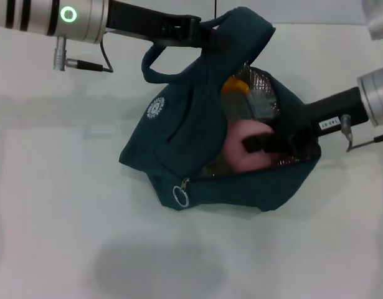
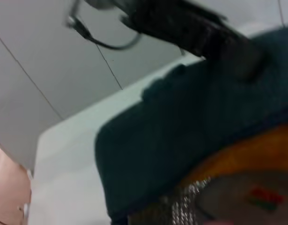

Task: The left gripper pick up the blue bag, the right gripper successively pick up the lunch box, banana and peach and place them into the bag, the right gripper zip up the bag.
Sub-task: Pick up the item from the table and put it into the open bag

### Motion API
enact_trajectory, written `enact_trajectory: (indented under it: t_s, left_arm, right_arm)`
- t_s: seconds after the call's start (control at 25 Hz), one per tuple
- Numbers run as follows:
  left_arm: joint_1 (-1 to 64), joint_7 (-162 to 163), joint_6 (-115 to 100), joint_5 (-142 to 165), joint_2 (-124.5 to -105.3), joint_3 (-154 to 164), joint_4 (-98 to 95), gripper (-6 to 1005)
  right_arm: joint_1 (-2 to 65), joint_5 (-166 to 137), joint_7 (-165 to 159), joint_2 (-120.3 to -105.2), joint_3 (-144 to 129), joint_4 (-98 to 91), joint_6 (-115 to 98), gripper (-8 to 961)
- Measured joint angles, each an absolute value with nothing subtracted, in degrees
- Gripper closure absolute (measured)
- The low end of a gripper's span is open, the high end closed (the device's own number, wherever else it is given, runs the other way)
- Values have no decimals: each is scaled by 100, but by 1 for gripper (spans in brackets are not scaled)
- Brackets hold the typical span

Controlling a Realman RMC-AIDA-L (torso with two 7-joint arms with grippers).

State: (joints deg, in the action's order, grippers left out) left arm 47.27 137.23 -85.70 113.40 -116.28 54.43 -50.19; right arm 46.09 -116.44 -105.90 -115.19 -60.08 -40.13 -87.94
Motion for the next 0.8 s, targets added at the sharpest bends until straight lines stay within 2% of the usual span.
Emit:
enact_trajectory:
  t_s: [0.44, 0.8]
  left_arm:
    - [4724, 13711, -8517, 11338, -11627, 5452, -5018, 951]
    - [4716, 13711, -8516, 11337, -11620, 5464, -5018, 951]
  right_arm:
    - [4571, -11384, -10574, -11535, -5948, -4043, -8726, 904]
    - [4478, -11239, -10507, -11530, -5954, -4076, -8594, 544]
